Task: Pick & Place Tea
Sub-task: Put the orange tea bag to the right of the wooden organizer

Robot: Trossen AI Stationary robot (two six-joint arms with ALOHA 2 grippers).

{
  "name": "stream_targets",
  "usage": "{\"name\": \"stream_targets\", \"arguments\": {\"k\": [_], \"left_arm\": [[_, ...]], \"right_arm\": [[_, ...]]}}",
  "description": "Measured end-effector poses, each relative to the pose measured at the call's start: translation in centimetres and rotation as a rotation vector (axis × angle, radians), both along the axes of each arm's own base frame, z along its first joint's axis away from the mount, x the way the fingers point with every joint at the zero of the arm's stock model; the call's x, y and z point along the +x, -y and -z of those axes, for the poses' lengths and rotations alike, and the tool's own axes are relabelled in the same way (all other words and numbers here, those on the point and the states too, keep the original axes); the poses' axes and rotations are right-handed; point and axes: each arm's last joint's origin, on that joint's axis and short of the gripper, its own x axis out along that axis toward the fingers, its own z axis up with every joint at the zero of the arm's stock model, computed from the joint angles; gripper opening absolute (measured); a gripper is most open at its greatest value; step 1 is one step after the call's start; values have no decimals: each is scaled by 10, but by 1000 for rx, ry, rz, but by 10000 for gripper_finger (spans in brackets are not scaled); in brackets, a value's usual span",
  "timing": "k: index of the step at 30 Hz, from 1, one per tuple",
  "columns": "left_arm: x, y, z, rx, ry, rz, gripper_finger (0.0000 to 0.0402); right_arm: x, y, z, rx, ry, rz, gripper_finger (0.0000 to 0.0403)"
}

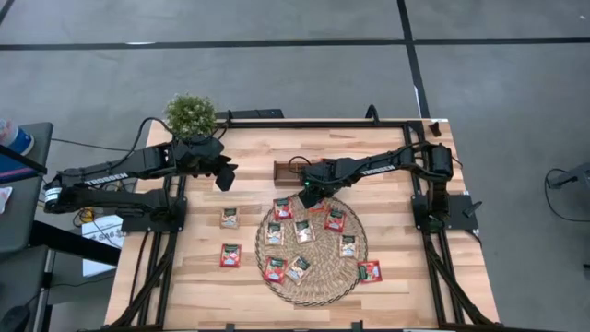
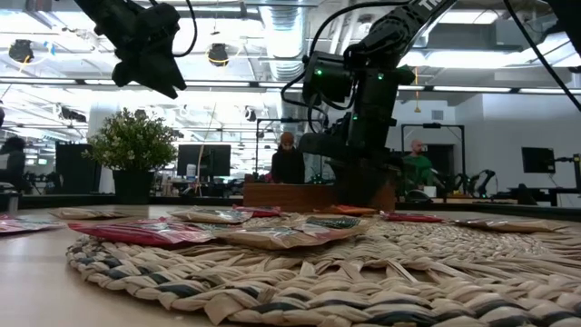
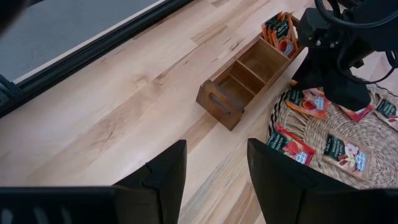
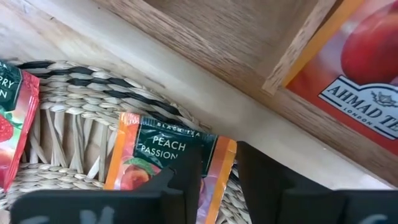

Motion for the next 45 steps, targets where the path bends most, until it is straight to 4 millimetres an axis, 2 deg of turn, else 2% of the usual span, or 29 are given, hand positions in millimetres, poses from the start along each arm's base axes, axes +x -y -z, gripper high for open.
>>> {"name": "stream_targets", "arguments": {"k": [15,22,45], "left_arm": [[0,0,0,0,0,0,161],[0,0,0,1,0,1,161],[0,0,0,1,-1,1,161]], "right_arm": [[0,1,0,-52,-10,3,45],[-1,1,0,-64,-16,-18,4],[-1,-3,0,-81,-23,-28,0]]}}
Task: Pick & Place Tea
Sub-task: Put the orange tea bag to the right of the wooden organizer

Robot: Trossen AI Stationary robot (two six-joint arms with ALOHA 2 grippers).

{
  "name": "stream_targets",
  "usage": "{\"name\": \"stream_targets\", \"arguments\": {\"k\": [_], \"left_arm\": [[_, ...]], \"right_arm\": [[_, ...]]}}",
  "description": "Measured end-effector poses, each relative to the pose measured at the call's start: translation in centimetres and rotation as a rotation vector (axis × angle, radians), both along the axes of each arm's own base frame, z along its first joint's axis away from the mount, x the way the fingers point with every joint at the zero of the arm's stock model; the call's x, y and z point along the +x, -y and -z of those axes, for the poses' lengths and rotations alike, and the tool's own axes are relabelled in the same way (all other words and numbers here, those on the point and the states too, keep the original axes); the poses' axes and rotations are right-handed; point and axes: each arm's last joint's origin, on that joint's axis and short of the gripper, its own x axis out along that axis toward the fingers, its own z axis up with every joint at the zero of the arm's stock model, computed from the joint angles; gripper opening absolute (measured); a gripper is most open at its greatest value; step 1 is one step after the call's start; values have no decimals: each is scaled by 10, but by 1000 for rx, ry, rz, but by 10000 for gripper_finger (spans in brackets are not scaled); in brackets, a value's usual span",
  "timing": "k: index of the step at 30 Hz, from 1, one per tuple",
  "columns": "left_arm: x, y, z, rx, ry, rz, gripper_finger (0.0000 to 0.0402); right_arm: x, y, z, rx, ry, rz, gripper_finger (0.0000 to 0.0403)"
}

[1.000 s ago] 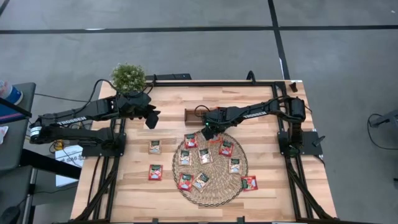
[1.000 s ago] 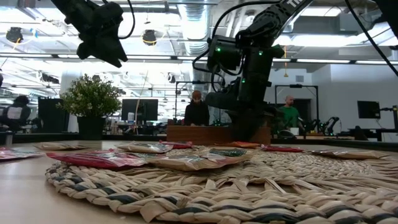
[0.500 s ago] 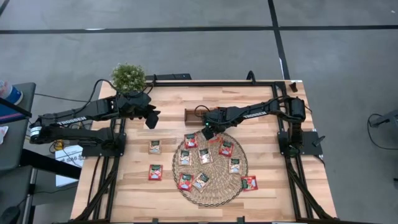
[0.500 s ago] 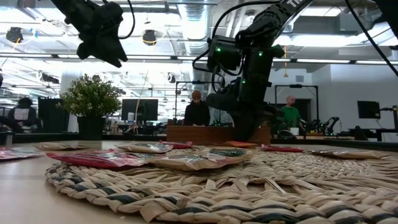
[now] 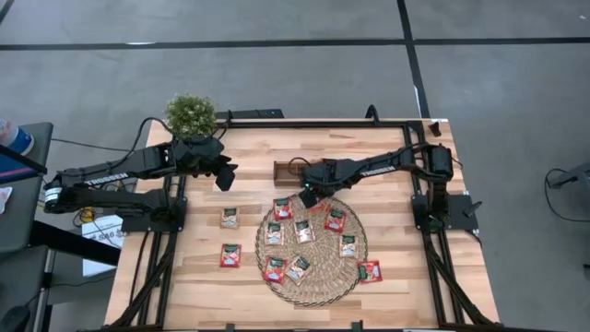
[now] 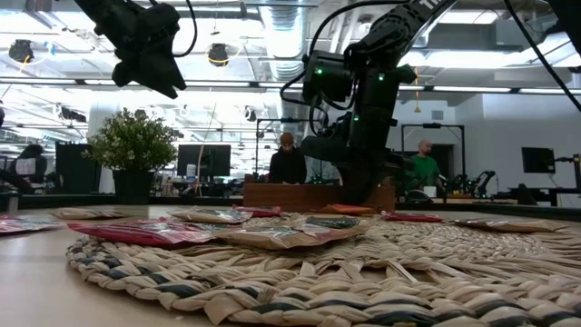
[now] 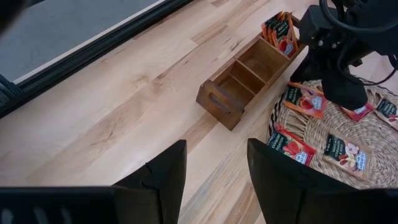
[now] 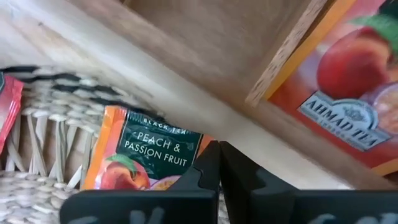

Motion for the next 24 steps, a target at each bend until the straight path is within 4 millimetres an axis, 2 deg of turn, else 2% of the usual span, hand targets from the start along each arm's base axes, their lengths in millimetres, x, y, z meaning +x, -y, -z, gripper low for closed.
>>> {"name": "stream_targets", "arguments": {"k": [7,17,24], "left_arm": [[0,0,0,1,0,0,161],[0,0,0,1,-1,1,161],[0,0,0,1,-1,1,161]], "right_arm": [[1,-6,-1,5,-3,-15,0],[13,-6,-24,-26,8,-58,0],[13,-6,-28,-37,-4,-65,0]]}}
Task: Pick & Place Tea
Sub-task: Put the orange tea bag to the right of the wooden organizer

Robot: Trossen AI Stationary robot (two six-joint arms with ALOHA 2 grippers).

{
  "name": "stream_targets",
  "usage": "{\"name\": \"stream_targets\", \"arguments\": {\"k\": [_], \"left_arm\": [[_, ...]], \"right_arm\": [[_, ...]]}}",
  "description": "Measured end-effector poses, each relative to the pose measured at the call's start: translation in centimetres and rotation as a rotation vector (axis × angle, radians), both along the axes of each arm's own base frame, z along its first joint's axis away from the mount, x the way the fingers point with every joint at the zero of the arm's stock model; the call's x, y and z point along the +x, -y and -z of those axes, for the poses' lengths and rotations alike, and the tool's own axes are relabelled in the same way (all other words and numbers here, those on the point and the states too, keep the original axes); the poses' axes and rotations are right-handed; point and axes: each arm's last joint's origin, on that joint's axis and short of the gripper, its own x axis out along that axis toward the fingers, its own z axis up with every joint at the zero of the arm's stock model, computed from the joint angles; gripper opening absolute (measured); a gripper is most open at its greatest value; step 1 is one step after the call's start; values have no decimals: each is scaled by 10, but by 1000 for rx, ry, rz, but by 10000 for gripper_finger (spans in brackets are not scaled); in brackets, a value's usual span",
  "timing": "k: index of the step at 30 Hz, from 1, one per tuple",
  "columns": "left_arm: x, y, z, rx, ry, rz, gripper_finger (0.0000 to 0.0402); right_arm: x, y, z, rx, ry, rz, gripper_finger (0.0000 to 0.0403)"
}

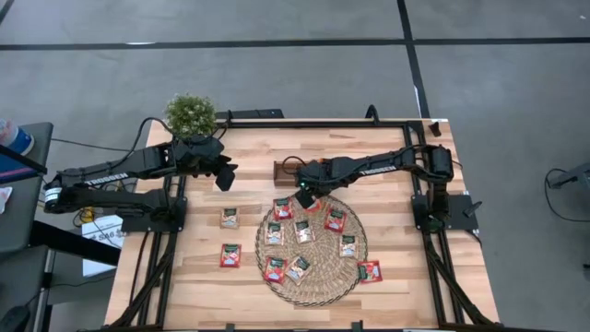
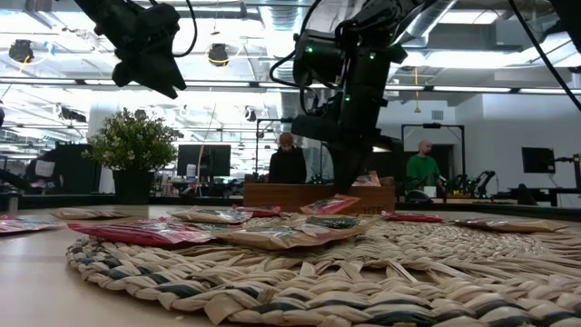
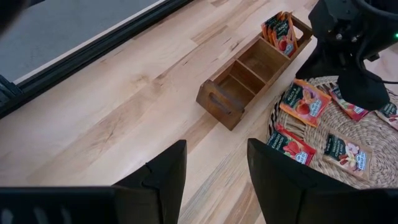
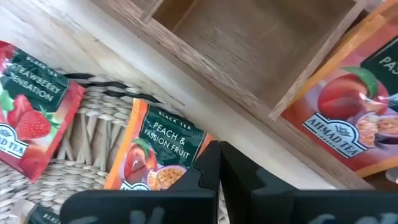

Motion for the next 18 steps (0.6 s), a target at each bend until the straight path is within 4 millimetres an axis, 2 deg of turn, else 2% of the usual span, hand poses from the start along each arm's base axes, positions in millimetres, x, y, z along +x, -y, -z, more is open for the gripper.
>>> {"name": "stream_targets", "arguments": {"k": [5,11,18], "left_arm": [[0,0,0,0,0,0,161],[1,0,-1,3,10,0,161],[1,0,-2,4,22,5,161]], "right_arm": [[-2,-5,-10,7,9,-14,0],[-5,-8,-44,-11,87,-29,0],[-19,-7,-77,-43,142,-27,0]]}}
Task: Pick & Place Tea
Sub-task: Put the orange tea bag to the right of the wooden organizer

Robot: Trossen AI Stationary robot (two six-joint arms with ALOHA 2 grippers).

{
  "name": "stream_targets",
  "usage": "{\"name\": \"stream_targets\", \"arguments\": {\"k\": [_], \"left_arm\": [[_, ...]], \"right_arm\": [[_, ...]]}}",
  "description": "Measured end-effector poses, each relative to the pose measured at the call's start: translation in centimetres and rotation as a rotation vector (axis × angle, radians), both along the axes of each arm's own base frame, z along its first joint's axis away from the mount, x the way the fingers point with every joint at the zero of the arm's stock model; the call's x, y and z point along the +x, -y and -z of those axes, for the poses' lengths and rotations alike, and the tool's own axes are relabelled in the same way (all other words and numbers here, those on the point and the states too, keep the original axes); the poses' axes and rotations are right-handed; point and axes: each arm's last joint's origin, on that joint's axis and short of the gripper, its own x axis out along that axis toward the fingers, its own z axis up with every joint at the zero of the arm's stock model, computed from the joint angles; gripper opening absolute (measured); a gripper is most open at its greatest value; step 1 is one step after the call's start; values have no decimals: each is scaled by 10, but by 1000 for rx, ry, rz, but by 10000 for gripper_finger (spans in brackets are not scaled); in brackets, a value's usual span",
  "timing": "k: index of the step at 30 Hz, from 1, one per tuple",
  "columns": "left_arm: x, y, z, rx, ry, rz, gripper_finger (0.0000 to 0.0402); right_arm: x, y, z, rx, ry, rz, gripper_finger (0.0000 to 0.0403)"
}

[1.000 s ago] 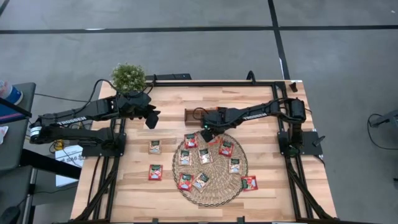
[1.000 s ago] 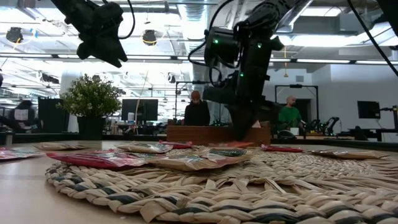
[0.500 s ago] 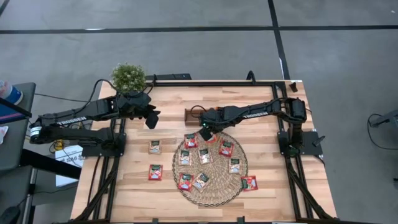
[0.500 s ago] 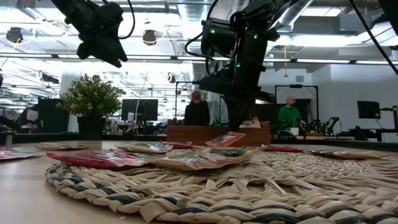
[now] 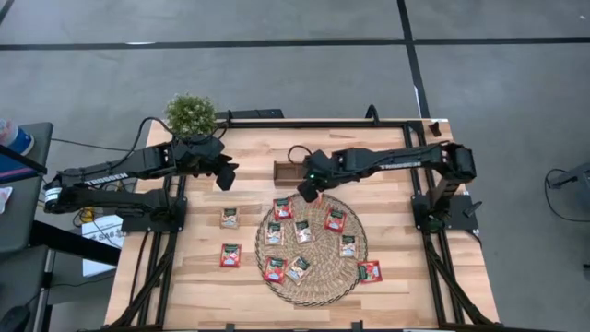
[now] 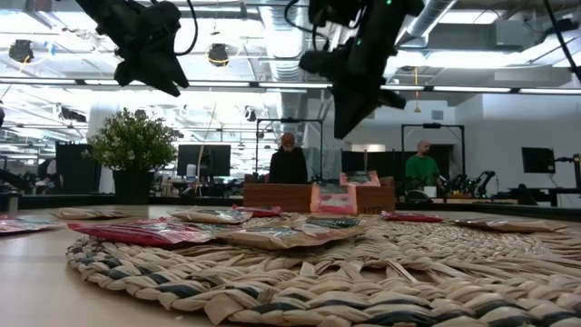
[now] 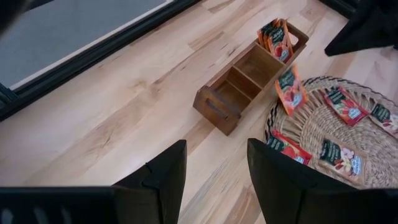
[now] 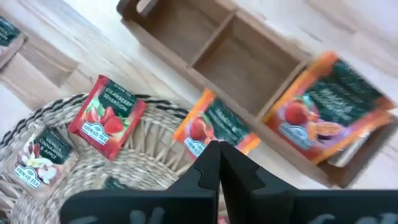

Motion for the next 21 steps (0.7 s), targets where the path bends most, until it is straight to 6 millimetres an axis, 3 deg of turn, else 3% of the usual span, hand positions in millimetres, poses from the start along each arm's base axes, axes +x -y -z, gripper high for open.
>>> {"name": "stream_targets", "arguments": {"k": [9,15,21], "left_arm": [[0,0,-1,1,8,0,161],[1,0,-1,0,10,-1,161],[1,0,-1,0,10,-1,161]], "right_arm": [[-10,-1,-22,-12,63,-17,0],[-6,-9,-9,66,16,-129,6],[-10,-18,10,138,-24,-128,69]]}}
